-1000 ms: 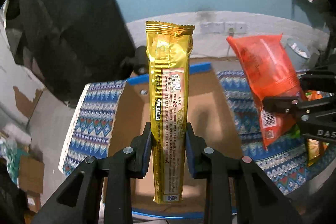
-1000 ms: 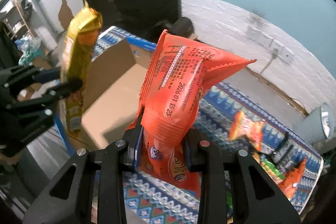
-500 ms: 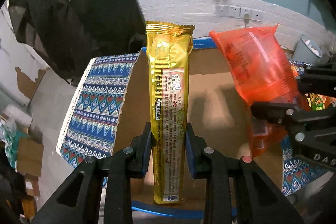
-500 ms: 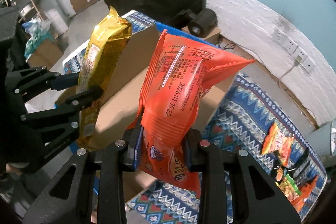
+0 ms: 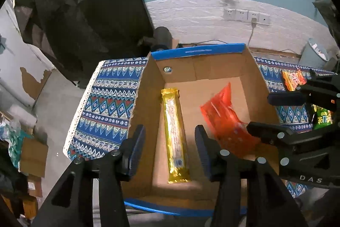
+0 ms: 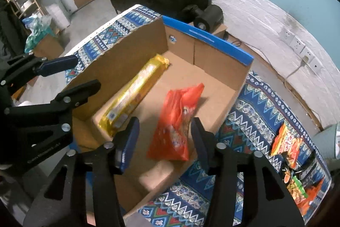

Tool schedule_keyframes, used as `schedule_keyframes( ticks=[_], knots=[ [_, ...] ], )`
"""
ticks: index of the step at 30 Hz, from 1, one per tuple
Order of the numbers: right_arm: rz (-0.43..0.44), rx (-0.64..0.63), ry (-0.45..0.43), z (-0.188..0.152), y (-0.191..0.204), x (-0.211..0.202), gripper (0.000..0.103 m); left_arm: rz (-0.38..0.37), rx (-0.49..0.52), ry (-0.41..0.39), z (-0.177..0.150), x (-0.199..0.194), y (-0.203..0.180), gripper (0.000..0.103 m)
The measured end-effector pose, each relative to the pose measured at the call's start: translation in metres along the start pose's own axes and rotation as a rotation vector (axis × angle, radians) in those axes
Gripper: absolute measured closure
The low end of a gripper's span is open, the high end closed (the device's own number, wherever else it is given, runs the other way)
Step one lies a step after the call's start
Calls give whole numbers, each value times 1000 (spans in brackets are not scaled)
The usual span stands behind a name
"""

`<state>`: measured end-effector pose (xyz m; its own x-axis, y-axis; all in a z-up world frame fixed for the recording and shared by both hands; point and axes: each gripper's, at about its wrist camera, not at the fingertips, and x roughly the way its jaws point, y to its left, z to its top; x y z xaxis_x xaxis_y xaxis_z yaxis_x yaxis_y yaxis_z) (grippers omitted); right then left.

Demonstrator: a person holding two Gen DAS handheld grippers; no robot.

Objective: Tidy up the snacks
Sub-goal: 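Carry both packets over the cardboard box and open both tools to drop them, then move both tools back over the snack pile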

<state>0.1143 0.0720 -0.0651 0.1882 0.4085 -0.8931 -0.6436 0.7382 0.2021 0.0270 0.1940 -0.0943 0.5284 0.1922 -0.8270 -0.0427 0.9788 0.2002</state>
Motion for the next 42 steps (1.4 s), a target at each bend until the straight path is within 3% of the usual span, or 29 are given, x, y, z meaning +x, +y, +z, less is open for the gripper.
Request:
schedule_keyframes(
  ticks=[10, 19, 42],
  knots=[
    [-35, 35, -31, -10, -19, -25, 35, -29, 28, -31, 5, -16, -19, 43],
    [-87, 78, -36, -34, -51, -49, 34, -76, 74, -26, 11, -21, -52, 38],
    [-230, 222, -59, -125, -138, -120, 33, -151, 257, -37, 22, -39, -161, 37]
  ],
)
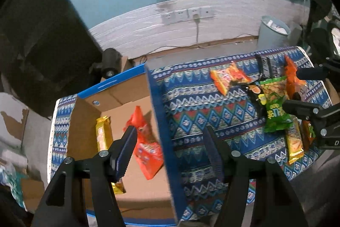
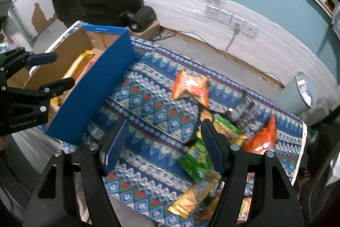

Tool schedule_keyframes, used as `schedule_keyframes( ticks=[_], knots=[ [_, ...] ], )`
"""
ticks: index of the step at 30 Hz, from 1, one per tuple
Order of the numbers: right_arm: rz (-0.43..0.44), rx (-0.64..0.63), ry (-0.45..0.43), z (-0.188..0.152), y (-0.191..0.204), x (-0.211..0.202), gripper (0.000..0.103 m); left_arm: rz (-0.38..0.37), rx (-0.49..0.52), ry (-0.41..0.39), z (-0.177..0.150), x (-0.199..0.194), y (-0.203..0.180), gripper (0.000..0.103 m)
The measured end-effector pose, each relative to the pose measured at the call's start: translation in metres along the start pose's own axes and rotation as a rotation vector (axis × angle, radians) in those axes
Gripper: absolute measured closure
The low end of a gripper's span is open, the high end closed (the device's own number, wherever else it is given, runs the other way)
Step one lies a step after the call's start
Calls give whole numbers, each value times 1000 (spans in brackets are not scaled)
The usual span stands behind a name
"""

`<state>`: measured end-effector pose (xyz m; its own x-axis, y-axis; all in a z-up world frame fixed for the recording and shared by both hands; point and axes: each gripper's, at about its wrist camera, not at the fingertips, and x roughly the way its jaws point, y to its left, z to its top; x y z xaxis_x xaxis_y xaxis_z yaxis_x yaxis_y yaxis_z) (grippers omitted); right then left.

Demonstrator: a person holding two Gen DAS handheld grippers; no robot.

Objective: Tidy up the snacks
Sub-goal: 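Move both tools back over the snack pile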

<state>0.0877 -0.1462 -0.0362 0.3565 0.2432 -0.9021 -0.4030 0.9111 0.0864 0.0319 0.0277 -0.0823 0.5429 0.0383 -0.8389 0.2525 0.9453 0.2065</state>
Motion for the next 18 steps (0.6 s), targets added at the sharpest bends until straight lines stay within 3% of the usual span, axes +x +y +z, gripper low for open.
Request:
schedule_keyframes(
  ticks=[18],
  knots=[
    [-87, 174, 25, -49, -93, -14, 30, -80, 161, 26, 25, 18, -91, 30]
  ],
)
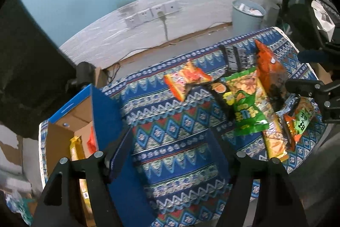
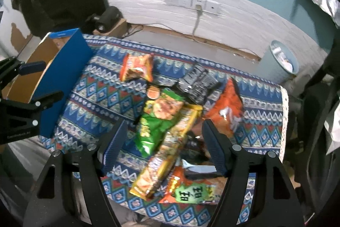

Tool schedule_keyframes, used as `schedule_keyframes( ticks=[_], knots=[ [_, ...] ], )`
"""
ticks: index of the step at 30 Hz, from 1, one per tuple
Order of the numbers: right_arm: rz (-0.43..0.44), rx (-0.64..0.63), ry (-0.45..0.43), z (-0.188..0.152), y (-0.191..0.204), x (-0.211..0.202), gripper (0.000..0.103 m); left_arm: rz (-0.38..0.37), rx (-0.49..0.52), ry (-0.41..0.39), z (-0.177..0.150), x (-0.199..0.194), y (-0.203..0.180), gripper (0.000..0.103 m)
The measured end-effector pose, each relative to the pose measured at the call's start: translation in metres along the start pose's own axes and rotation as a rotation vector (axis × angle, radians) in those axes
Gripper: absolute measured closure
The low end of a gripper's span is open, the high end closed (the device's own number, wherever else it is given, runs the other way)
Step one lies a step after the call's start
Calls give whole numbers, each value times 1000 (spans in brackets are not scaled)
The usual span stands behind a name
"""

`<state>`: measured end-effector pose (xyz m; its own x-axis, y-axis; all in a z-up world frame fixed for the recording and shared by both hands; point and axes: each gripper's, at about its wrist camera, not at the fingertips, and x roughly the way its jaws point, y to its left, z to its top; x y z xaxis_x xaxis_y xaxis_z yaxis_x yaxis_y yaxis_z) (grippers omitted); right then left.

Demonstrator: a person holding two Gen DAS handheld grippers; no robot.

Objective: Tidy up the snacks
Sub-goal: 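Move both tools back over the snack pile, then grasp the green peanut bag with the left tool while the right tool grasps the orange octopus bag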

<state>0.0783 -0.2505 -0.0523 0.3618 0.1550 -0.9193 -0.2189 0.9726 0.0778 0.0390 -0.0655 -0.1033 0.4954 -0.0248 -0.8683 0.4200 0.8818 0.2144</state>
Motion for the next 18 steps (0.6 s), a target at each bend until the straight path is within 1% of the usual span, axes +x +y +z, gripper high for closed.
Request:
schedule_keyframes(
  ticks=[2, 5, 8, 14, 18],
  knots=[
    [-9, 16, 5, -2, -9, 2, 29, -11, 11, 5, 4, 4, -8, 27],
    [-45, 38, 22, -6, -23, 11, 29, -28, 33, 10, 10, 10, -20, 26],
    [-54, 63, 45, -9, -34, 20, 29, -31, 55, 13, 15, 20, -33, 22],
    [-62, 144, 94, -13, -64, 44, 29, -25, 98, 39, 26, 46, -56, 22],
    [-60, 197, 112, -13, -80, 57, 29, -54, 93, 47, 38, 61, -67, 22]
  ],
)
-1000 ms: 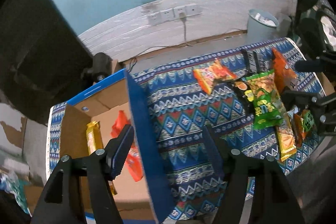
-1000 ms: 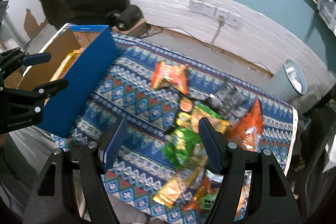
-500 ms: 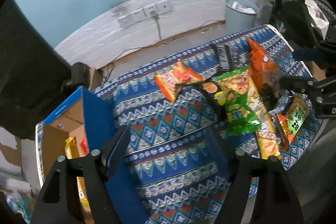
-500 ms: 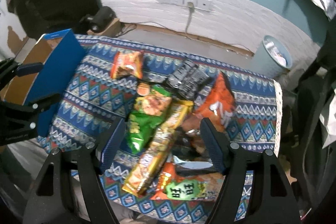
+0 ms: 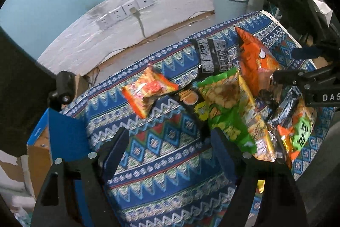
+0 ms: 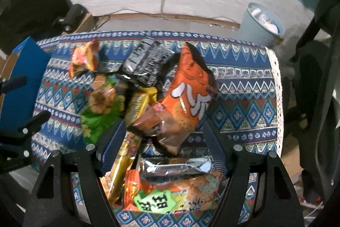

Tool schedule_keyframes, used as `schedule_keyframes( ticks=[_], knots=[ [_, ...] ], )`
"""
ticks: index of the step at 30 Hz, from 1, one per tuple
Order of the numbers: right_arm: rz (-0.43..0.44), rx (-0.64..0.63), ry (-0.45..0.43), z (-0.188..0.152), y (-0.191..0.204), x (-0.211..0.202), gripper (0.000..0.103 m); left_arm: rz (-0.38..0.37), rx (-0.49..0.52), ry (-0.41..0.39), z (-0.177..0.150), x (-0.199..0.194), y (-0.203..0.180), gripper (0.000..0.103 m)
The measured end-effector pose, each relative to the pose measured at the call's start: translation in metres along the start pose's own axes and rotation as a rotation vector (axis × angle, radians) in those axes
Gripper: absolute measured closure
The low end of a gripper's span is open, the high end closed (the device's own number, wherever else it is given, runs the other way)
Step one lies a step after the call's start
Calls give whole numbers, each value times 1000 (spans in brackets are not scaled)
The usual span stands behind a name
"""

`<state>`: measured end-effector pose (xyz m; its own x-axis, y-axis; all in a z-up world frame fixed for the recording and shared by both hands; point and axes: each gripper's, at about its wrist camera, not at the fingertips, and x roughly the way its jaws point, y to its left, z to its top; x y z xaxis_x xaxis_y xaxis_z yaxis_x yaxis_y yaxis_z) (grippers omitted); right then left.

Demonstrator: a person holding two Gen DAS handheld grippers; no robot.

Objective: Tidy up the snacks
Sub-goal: 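Grasp the green peanut bag with the left tool while the right tool grasps the orange octopus bag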

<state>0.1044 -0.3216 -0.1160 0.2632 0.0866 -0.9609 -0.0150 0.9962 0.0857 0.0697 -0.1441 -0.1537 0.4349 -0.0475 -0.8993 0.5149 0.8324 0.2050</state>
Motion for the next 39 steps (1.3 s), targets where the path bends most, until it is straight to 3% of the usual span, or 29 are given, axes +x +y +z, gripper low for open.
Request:
schedule_keyframes(
  ticks=[13, 15, 20, 34, 35, 37, 39],
  knots=[
    [24, 94, 58, 18, -24, 45, 28, -90, -9, 77, 15, 41, -25, 22],
    [30, 105, 63, 19, -25, 51, 24, -96, -5, 87, 16, 46, -28, 22],
    [16, 87, 76, 19, -25, 60, 21, -126, -15, 104, 18, 57, -33, 17],
    [-38, 64, 149, 8, -34, 89, 21, -189, -30, 167, 21, 88, -54, 17],
    [-39, 62, 148, 7, -35, 88, 23, -194, -29, 168, 20, 90, -56, 18],
    [-42, 41, 144, 7, -34, 87, 42, -208, -22, 172, 18, 92, -61, 26],
    [-53, 11, 141, 4, -30, 86, 47, -198, -6, 163, 17, 91, -66, 34]
  ],
)
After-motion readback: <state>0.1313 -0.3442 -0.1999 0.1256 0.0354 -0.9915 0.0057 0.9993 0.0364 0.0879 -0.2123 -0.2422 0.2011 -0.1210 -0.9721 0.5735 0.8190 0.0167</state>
